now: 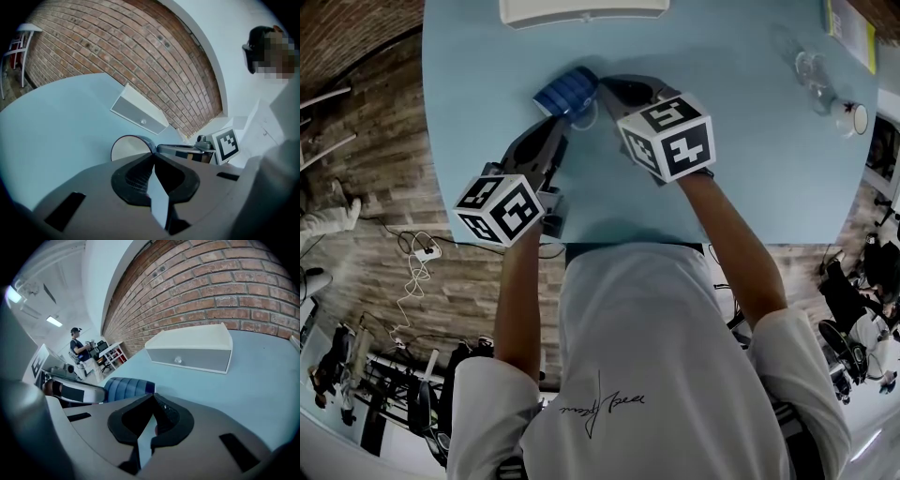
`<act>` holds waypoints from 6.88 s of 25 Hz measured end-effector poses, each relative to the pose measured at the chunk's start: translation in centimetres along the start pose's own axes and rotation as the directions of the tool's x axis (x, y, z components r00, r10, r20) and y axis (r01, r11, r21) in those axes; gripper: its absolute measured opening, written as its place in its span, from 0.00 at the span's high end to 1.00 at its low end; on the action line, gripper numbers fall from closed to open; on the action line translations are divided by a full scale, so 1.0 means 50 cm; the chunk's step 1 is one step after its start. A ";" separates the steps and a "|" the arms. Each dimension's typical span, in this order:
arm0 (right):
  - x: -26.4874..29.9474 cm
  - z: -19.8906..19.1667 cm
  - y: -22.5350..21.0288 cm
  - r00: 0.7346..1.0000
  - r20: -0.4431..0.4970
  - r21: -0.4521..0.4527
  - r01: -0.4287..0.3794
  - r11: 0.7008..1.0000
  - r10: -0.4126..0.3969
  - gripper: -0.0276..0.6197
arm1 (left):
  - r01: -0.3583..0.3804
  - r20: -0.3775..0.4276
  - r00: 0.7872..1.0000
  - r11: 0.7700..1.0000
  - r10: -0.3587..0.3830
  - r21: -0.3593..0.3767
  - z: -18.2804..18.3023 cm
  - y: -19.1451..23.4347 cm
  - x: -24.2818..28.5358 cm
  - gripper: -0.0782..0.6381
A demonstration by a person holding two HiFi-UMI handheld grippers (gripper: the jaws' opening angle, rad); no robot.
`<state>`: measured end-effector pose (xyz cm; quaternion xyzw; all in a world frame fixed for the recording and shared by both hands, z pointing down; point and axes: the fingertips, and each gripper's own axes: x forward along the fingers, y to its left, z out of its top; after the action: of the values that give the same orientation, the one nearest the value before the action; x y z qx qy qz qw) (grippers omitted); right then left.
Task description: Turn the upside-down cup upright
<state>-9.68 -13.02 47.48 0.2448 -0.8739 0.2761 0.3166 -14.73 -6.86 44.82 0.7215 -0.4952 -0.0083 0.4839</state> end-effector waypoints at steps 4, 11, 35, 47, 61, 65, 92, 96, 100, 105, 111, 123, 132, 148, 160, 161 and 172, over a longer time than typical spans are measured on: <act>-0.001 -0.008 -0.001 1.000 -0.010 -0.002 -0.001 1.000 0.000 0.92 | 0.004 -0.017 1.000 1.000 -0.003 0.017 -0.006 -0.006 -0.005 0.86; -0.001 -0.019 0.002 1.000 -0.020 -0.002 -0.003 1.000 0.003 0.92 | 0.003 -0.040 0.999 0.999 -0.001 0.039 -0.013 -0.015 -0.010 0.86; -0.008 -0.054 0.033 0.999 -0.044 -0.017 -0.015 1.000 0.014 0.92 | 0.016 -0.107 0.994 0.997 -0.008 0.075 -0.039 -0.030 -0.036 0.86; -0.010 -0.058 0.019 0.999 -0.047 -0.001 -0.014 1.000 0.014 0.92 | 0.019 -0.119 0.993 0.995 -0.008 0.095 -0.029 -0.048 -0.020 0.86; -0.006 -0.060 0.005 0.999 -0.044 0.023 -0.014 1.000 0.015 0.92 | 0.018 -0.143 0.990 0.993 -0.001 0.116 -0.019 -0.056 -0.007 0.86; -0.005 -0.061 0.001 0.999 -0.042 0.030 -0.015 0.999 0.016 0.92 | 0.020 -0.155 0.988 0.993 -0.002 0.120 -0.018 -0.060 -0.001 0.86; 0.004 -0.067 -0.015 0.999 -0.037 0.080 -0.017 0.997 0.020 0.92 | 0.038 -0.201 0.979 0.990 -0.010 0.134 -0.005 -0.082 0.026 0.85; 0.007 -0.069 -0.020 0.999 -0.035 0.093 -0.023 0.995 0.027 0.92 | 0.049 -0.200 0.979 0.992 -0.025 0.114 -0.005 -0.086 0.038 0.85; 0.008 -0.073 -0.020 0.999 -0.038 0.103 -0.027 0.994 0.031 0.92 | 0.061 -0.198 0.979 0.995 -0.044 0.081 -0.005 -0.090 0.045 0.85; 0.005 -0.076 -0.027 0.999 -0.035 0.112 -0.030 0.993 0.034 0.92 | 0.065 -0.196 0.979 0.995 -0.050 0.071 -0.007 -0.099 0.060 0.84; 0.004 -0.079 -0.027 0.999 -0.032 0.114 -0.035 0.993 0.039 0.92 | 0.066 -0.201 0.978 0.995 -0.050 0.073 -0.009 -0.101 0.067 0.84; -0.001 -0.084 -0.035 0.999 -0.031 0.129 -0.033 0.991 0.037 0.92 | 0.058 -0.195 0.980 0.996 -0.042 0.074 0.011 -0.098 0.069 0.84; -0.001 -0.082 -0.037 0.999 -0.027 0.133 -0.035 0.990 0.039 0.92 | 0.050 -0.195 0.980 0.996 -0.035 0.076 0.016 -0.098 0.073 0.84; 0.002 -0.087 -0.036 0.999 -0.036 0.136 -0.031 0.990 0.036 0.92 | 0.078 -0.189 0.980 0.995 -0.064 0.068 0.021 -0.105 0.075 0.84; -0.010 -0.088 -0.050 0.999 -0.035 0.142 -0.027 0.990 0.032 0.92 | 0.076 -0.178 0.982 0.995 -0.064 0.061 0.025 -0.113 0.083 0.84; -0.011 -0.089 -0.049 0.999 -0.034 0.142 -0.028 0.989 0.033 0.92 | 0.076 -0.178 0.982 0.995 -0.064 0.061 0.024 -0.114 0.083 0.84; -0.032 -0.085 -0.044 1.000 -0.021 0.130 -0.013 0.991 0.016 0.92 | 0.113 -0.153 0.983 0.992 -0.104 0.049 0.026 -0.141 0.062 0.84</act>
<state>-5.47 -11.52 49.84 0.2555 -0.8522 0.3374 0.3077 -8.80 -9.71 40.61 0.7597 -0.4172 0.0340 0.4976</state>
